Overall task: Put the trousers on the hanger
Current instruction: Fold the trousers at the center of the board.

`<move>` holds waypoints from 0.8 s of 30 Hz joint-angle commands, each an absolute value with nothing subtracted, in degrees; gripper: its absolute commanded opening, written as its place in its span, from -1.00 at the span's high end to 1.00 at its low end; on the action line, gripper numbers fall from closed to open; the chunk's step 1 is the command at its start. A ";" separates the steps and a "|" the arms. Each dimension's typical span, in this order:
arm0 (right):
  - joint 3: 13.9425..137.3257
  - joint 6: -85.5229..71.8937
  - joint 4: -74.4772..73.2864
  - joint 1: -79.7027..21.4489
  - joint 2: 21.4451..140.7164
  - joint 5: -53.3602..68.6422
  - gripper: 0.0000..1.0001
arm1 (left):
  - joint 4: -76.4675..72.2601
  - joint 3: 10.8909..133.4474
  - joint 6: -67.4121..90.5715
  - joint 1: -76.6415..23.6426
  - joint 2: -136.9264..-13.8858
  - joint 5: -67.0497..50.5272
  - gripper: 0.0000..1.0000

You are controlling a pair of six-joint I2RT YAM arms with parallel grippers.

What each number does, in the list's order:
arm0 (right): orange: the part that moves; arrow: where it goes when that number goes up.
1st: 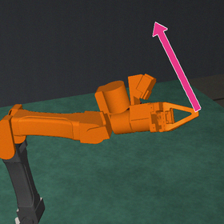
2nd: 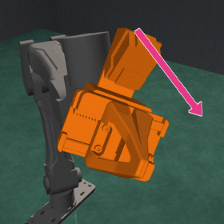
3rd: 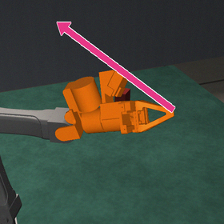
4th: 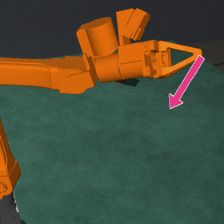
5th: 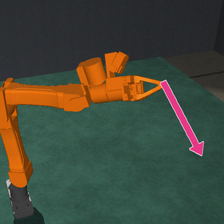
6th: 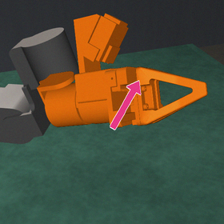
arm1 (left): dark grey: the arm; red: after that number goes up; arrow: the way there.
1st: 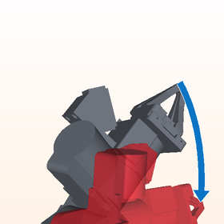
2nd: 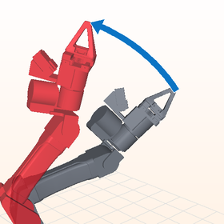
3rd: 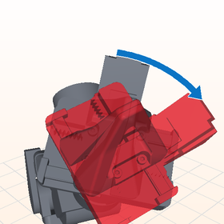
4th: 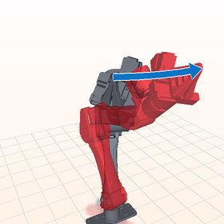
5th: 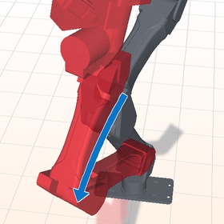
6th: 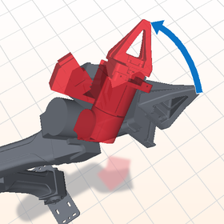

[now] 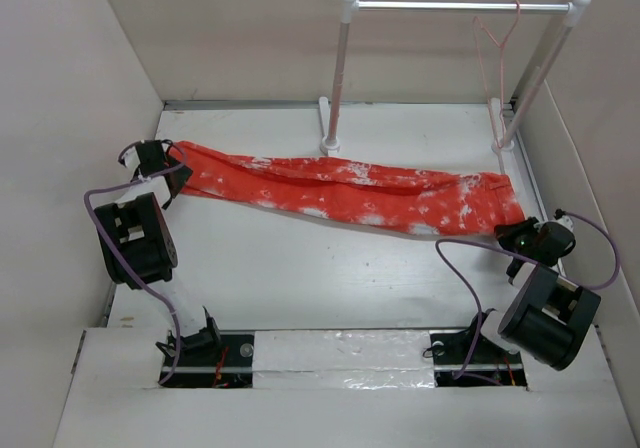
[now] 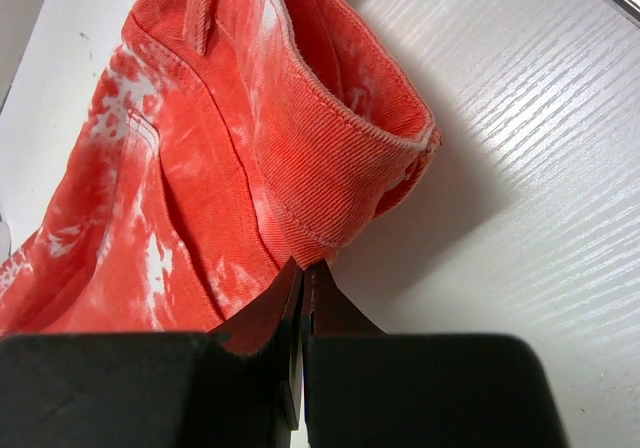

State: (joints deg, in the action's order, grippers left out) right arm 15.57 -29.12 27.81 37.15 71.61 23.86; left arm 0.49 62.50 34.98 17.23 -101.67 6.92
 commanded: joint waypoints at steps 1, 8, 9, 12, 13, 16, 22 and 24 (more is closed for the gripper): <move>15.38 -27.60 31.91 37.18 70.84 24.52 1.00 | -6.04 59.60 35.95 16.88 -99.32 1.24 -0.41; 15.64 -28.21 32.08 36.66 70.49 25.05 1.00 | -0.62 63.54 37.70 16.88 -104.93 2.29 -0.36; 15.64 -28.21 32.08 36.65 70.40 25.05 1.00 | -0.18 63.81 38.05 16.88 -105.64 2.55 -0.34; 15.47 -28.48 32.43 36.65 70.05 25.31 1.00 | -0.17 64.60 39.37 16.88 -107.58 2.81 -0.26; 15.47 -28.48 32.26 36.65 69.87 25.31 1.00 | -0.35 64.77 39.90 16.27 -107.67 3.94 -0.23; 15.38 -28.56 32.26 36.65 69.17 25.22 1.00 | -1.58 64.95 41.13 16.26 -108.02 4.83 0.04; 15.38 -28.56 32.26 36.65 68.47 25.58 1.00 | -4.82 65.13 41.22 16.26 -108.72 4.92 0.72; 15.29 -28.30 31.91 36.65 68.12 25.31 1.00 | -5.97 64.86 41.04 16.26 -108.63 4.92 0.91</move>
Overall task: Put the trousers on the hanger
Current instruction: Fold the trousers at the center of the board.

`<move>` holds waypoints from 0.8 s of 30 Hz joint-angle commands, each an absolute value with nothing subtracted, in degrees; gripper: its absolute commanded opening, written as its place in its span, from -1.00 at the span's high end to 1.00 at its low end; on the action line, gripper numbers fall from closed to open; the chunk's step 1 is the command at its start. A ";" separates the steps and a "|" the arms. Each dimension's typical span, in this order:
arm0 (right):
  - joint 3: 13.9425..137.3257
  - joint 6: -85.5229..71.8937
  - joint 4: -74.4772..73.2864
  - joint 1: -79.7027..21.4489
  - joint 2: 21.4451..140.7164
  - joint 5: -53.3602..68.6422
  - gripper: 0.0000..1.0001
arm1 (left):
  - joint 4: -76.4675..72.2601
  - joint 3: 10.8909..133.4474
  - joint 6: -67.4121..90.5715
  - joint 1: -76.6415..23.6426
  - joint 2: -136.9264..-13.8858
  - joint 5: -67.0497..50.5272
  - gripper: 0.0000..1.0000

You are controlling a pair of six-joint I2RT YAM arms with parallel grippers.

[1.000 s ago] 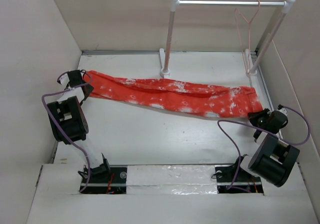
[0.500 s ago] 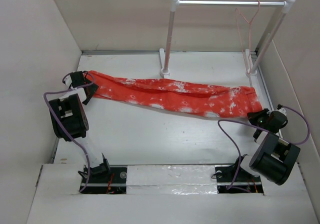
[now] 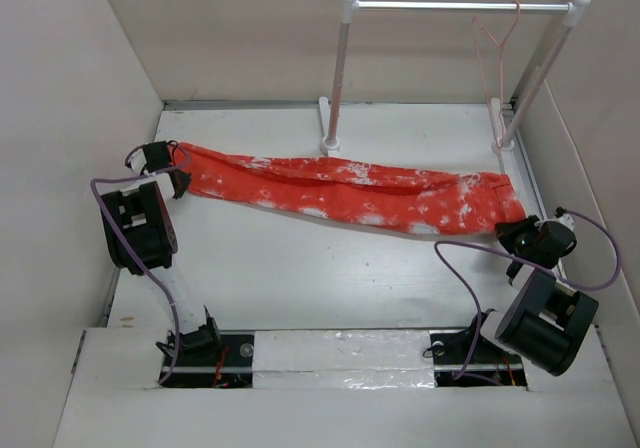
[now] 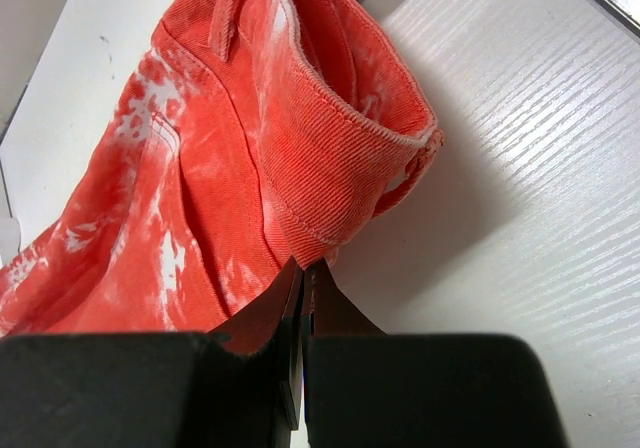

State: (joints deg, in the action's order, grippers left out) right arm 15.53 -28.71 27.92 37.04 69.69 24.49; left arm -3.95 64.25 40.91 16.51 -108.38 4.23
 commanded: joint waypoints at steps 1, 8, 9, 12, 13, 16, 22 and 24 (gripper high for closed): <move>15.38 -28.13 31.82 36.65 67.77 25.23 1.00 | -6.41 64.86 40.78 16.26 -108.72 5.18 1.00; 16.17 -27.77 29.80 36.12 64.52 25.22 1.00 | -8.79 64.86 38.32 16.79 -104.70 5.36 1.00; 16.43 -27.69 29.10 35.43 63.64 25.14 1.00 | -8.70 65.30 37.97 16.79 -103.46 5.01 1.00; 18.27 -27.77 24.97 34.89 58.73 25.22 1.00 | -7.65 67.58 36.92 16.79 -98.54 4.22 1.00; 18.80 -27.77 23.74 34.89 57.14 25.49 1.00 | -7.04 68.89 36.65 16.79 -97.48 4.39 1.00; 20.83 -26.81 16.89 34.89 51.34 22.60 1.00 | -3.52 69.96 34.90 17.31 -93.87 6.15 1.00; 17.23 -27.33 18.62 37.34 54.82 26.78 1.00 | -2.64 60.14 34.63 18.98 -89.91 9.94 1.00; 16.17 -26.55 19.34 40.06 57.56 29.60 1.00 | -2.46 57.84 36.21 22.48 -89.83 7.92 1.00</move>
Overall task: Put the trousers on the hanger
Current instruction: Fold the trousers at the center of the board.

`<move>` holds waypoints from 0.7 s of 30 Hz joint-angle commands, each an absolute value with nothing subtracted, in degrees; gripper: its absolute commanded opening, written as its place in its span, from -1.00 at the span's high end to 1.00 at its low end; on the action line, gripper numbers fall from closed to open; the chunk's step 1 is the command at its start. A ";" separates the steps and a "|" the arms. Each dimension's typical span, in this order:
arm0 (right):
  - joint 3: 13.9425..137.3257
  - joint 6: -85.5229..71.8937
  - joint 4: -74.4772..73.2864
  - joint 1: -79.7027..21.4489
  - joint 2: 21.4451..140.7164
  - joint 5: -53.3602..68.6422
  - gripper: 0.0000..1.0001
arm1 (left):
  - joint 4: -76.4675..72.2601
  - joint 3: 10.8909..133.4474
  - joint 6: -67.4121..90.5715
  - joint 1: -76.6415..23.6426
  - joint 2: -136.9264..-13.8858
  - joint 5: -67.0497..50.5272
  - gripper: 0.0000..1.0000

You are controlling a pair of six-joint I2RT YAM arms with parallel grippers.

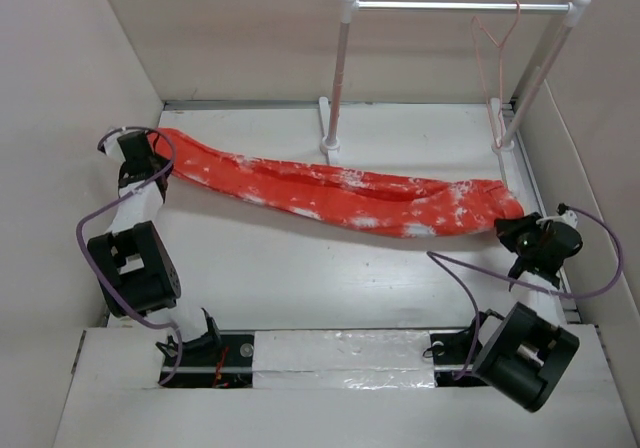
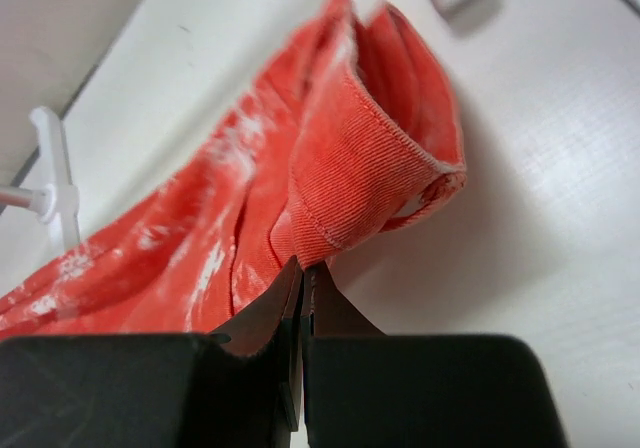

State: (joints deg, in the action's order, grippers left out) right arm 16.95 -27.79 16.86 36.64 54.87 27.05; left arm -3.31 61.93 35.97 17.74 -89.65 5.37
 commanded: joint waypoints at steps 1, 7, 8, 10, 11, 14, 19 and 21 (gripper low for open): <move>15.91 -25.76 19.16 43.91 59.57 32.75 1.00 | -2.72 55.66 36.38 23.72 -89.48 5.91 1.00; 15.91 -18.55 10.56 53.78 55.12 39.90 1.00 | -2.29 51.42 36.30 26.28 -87.27 6.68 1.00; 16.26 -17.24 6.72 54.40 53.45 39.90 1.00 | -1.59 51.50 36.47 26.28 -87.62 6.68 1.00; 17.49 -15.74 2.92 55.54 47.92 39.12 1.00 | -0.88 52.11 36.21 26.28 -88.15 7.20 1.00; 17.66 -15.30 0.81 55.55 46.16 38.15 1.00 | -0.27 52.12 36.12 26.28 -88.68 7.47 1.00; 16.00 -16.17 2.90 55.55 43.07 36.83 0.09 | 2.80 53.70 36.47 26.28 -90.78 9.31 0.53; 18.80 -13.55 1.77 55.55 48.06 38.67 -0.64 | 1.85 53.44 38.49 26.28 -87.37 5.55 -0.15; 21.62 -13.36 0.35 55.55 48.43 40.33 -0.68 | 0.53 53.26 39.72 25.15 -84.04 4.14 -0.18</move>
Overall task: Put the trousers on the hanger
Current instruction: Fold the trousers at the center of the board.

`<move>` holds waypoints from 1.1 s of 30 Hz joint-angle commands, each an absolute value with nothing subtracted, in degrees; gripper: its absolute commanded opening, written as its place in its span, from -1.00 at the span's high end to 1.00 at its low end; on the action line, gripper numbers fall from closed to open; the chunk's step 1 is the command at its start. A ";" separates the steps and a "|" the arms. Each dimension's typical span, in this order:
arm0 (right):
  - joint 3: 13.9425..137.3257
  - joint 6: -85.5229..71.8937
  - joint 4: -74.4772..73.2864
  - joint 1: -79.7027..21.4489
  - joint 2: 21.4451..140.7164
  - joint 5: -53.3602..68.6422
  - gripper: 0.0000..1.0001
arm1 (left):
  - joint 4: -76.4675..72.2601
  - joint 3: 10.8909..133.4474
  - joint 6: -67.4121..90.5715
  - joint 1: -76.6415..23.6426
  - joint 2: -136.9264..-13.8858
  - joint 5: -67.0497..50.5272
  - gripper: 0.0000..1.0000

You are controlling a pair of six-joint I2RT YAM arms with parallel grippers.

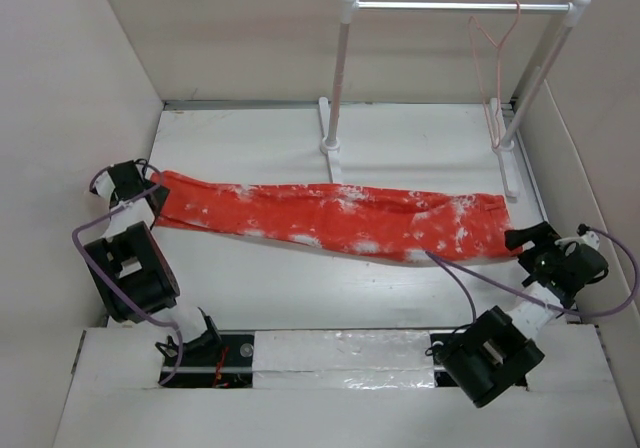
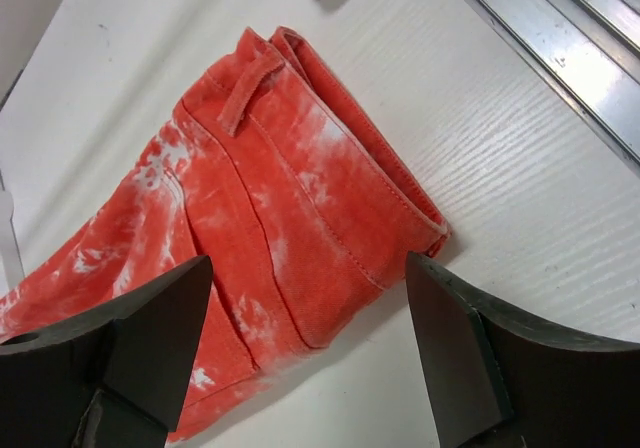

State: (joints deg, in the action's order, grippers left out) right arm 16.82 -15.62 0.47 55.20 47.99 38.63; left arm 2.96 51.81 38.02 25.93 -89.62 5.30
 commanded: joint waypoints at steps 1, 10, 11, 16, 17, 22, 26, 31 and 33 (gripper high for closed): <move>21.97 -13.88 0.79 55.55 47.21 42.34 -0.69 | 0.35 53.35 39.99 24.27 -82.89 3.87 -0.17; 31.54 -13.62 3.86 11.83 46.82 19.93 0.98 | -8.88 51.15 40.68 7.75 -79.18 0.80 0.55; 32.60 -12.75 4.39 6.56 49.19 17.25 1.00 | -8.62 52.72 41.22 6.08 -81.71 0.27 0.55; 43.64 -10.37 5.81 -20.08 70.42 5.47 1.00 | -11.86 51.77 45.43 4.66 -88.32 -3.68 0.63; 45.07 -9.59 5.71 -21.87 73.36 5.28 1.00 | -13.17 50.98 46.48 4.66 -89.72 -4.13 0.64; 49.65 -9.40 8.61 -25.40 85.41 5.89 1.00 | -15.12 49.92 47.81 5.35 -93.59 -2.82 0.64; 51.24 -9.75 10.63 -23.65 92.79 7.82 1.00 | -13.27 52.20 47.02 6.86 -98.16 -1.94 0.64; 53.08 -10.02 12.57 -19.26 97.90 9.58 1.00 | -13.01 53.52 45.88 8.87 -101.42 -1.05 0.63; 54.57 -9.84 12.74 -17.06 100.09 10.10 1.00 | -13.45 53.88 45.97 8.88 -102.30 -0.88 0.61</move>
State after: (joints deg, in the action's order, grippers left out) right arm 50.76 -10.48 8.05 -19.77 98.67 9.45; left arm -12.49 51.94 46.59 8.25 -101.16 -2.55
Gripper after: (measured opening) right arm 0.010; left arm 0.191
